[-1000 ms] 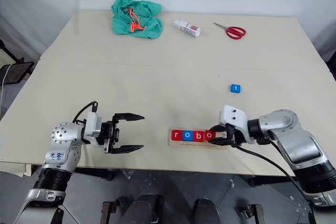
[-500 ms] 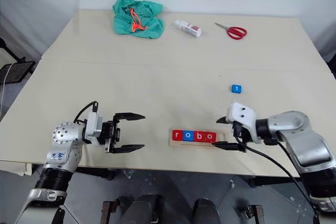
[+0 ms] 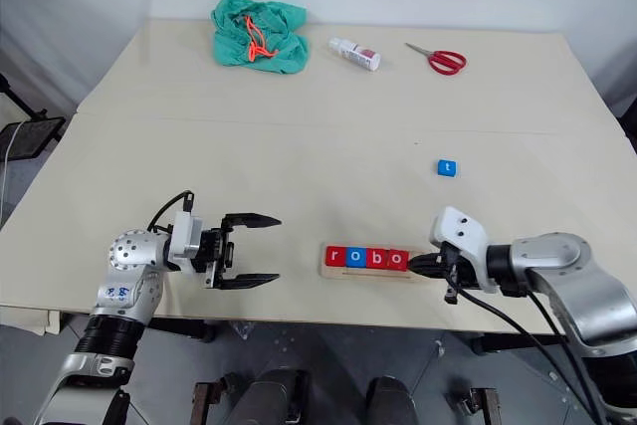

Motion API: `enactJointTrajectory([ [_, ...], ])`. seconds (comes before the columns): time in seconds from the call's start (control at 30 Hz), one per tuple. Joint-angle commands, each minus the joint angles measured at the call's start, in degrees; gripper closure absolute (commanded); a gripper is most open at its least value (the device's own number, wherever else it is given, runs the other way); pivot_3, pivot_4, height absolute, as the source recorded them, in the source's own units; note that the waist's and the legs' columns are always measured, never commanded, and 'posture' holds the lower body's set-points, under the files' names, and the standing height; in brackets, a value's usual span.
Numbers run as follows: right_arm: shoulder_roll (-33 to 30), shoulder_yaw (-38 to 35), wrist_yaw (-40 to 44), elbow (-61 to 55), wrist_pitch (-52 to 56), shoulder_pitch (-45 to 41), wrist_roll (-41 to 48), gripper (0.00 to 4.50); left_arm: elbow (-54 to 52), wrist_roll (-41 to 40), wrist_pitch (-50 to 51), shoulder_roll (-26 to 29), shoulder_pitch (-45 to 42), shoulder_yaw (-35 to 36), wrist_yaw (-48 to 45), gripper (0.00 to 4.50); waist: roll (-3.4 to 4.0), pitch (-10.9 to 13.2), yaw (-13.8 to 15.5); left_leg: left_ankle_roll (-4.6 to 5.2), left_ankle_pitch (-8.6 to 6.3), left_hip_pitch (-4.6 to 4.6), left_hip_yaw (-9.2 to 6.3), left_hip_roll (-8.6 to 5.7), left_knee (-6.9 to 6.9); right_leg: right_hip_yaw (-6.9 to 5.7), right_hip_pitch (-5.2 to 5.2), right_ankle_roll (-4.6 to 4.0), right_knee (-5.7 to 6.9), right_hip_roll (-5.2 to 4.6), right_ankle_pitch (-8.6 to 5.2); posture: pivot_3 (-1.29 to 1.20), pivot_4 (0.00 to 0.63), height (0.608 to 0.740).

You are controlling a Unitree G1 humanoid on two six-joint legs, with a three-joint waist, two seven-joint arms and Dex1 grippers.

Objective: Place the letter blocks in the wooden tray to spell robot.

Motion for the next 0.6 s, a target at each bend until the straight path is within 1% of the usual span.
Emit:
enactJointTrajectory([
  [0.03, 0.04, 0.69, -0.31, 0.36, -0.54, -1.2, -0.69, 4.49, -0.31, -0.24, -0.54, 0.29, -0.7, 0.58, 0.0, 0.0, 0.0, 0.0, 0.04, 0.0, 0.0, 0.0, -0.01, 0.0, 0.01, 0.0, 0.0, 0.0, 0.0, 0.0, 0.0, 0.0, 0.15, 0.74],
  [0.2, 0.85, 1.74, -0.73, 1.39, -1.16, -2.3, -0.95, 4.49, -1.18, -0.29, -0.41, 0.7, 0.21, 0.84, 0.37, 0.0, 0.0, 0.0, -0.01, 0.0, 0.0, 0.0, -0.01, 0.0, 0.0, -0.01, 0.0, 0.0, 0.0, 0.0, 0.0, 0.0, 0.15, 0.74],
  [0.33, 0.49, 1.12, -0.94, 0.99, -1.34, -2.41, -0.77, 4.49, -1.47, -0.25, -0.35, 0.73, 0.47, 0.82, 0.71, 0.0, 0.0, 0.0, -0.01, 0.0, 0.0, 0.0, -0.01, 0.0, 0.0, -0.01, 0.0, 0.0, 0.0, 0.0, 0.0, 0.0, 0.15, 0.74],
  [0.5, -2.37, -2.23, 0.4, -2.08, 0.54, -1.02, 1.52, 4.49, -1.49, -0.35, -0.32, 0.86, 0.57, 0.82, 0.89, 0.0, 0.0, 0.0, 0.07, 0.0, 0.0, -0.01, -0.02, -0.01, 0.01, -0.01, 0.0, 0.0, 0.0, 0.0, 0.0, 0.0, 0.15, 0.74],
  [0.6, -3.83, -2.59, 1.23, -2.8, 0.48, 0.51, 1.91, 4.49, -1.45, -0.32, -0.33, 0.79, 0.52, 0.69, 0.93, 0.0, 0.0, 0.0, 0.07, 0.0, 0.0, -0.01, -0.02, -0.01, 0.0, -0.02, 0.0, 0.0, -0.01, 0.0, 0.0, 0.0, 0.15, 0.74],
])
